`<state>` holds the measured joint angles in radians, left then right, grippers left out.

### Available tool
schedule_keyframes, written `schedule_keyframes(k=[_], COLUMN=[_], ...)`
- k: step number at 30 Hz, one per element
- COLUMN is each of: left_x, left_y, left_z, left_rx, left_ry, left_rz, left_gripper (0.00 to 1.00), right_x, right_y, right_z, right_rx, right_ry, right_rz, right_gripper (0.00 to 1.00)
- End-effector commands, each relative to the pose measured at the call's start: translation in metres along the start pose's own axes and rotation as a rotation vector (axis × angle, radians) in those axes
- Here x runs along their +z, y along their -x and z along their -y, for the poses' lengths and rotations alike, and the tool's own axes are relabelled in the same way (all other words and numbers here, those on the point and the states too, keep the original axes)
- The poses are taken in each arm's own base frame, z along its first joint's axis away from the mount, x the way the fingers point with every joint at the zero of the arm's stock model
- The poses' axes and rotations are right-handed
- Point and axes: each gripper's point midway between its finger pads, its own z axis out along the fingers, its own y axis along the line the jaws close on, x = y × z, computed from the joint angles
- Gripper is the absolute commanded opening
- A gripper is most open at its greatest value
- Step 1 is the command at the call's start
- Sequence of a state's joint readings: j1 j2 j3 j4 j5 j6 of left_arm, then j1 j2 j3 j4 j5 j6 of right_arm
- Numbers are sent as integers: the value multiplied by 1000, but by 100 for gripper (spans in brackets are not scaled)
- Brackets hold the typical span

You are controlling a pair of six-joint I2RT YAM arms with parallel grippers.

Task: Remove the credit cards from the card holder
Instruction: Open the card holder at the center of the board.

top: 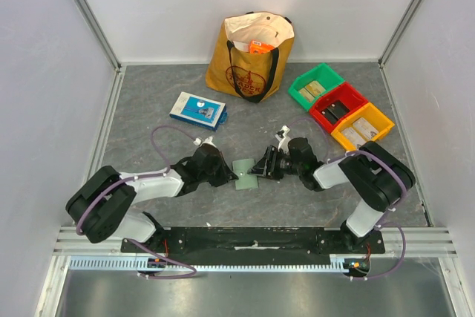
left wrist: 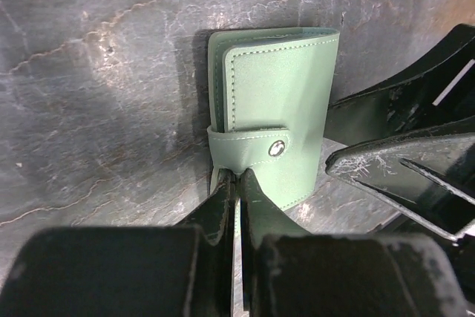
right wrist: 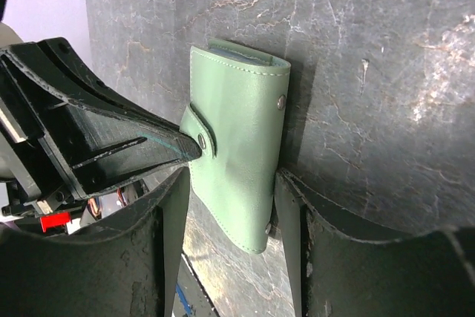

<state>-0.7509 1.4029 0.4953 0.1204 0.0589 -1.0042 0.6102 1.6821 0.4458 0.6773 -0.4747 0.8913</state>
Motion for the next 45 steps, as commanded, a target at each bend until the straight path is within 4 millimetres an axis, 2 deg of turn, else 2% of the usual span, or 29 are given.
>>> schedule_keyframes(k=[1, 6, 9, 11, 12, 13, 15, 17, 19, 22, 24, 32, 39, 45], left_x=[1, 5, 6, 6, 5, 4, 2, -4, -9, -13, -13, -9, 3, 10], left_y=[-10, -19, -21, -20, -20, -18, -12, -3, 3, 13, 20, 22, 9, -4], left_z=[-8, -11, -11, -11, -11, -11, -13, -15, -12, -2, 5, 5, 9, 7], left_rx=[-118, -172, -180, -166, -150, -121, -47, 27, 101, 199, 253, 424, 459, 491], left_ry=[-27, -61, -67, -60, -48, -30, 6, 74, 123, 192, 237, 413, 411, 420], left_rz=[-21, -57, -65, -67, -72, -73, -59, -39, -27, 10, 34, 56, -1, -42], left_gripper=[2, 2, 2, 2, 2, 5, 17, 34, 55, 68, 69, 66, 57, 56], right_x=[-4, 3, 4, 3, 3, 2, 0, -1, -3, -6, -8, -9, -9, -8], right_y=[-51, -59, -63, -62, -60, -59, -57, -54, -49, -44, -41, -41, -43, -42], right_z=[60, 59, 59, 58, 56, 56, 56, 56, 58, 59, 59, 57, 58, 58], right_rx=[70, 76, 76, 72, 70, 64, 49, 30, 6, -20, -34, -56, -61, -66], right_ry=[-196, -168, -159, -156, -157, -160, -177, -204, -242, -284, -301, -319, -328, -331], right_rz=[-142, -182, -191, -183, -178, -175, -165, -153, -127, -96, -80, -71, -71, -67], right_gripper=[57, 47, 27, 9, 3, 0, 0, 0, 0, 0, 0, 0, 0, 0])
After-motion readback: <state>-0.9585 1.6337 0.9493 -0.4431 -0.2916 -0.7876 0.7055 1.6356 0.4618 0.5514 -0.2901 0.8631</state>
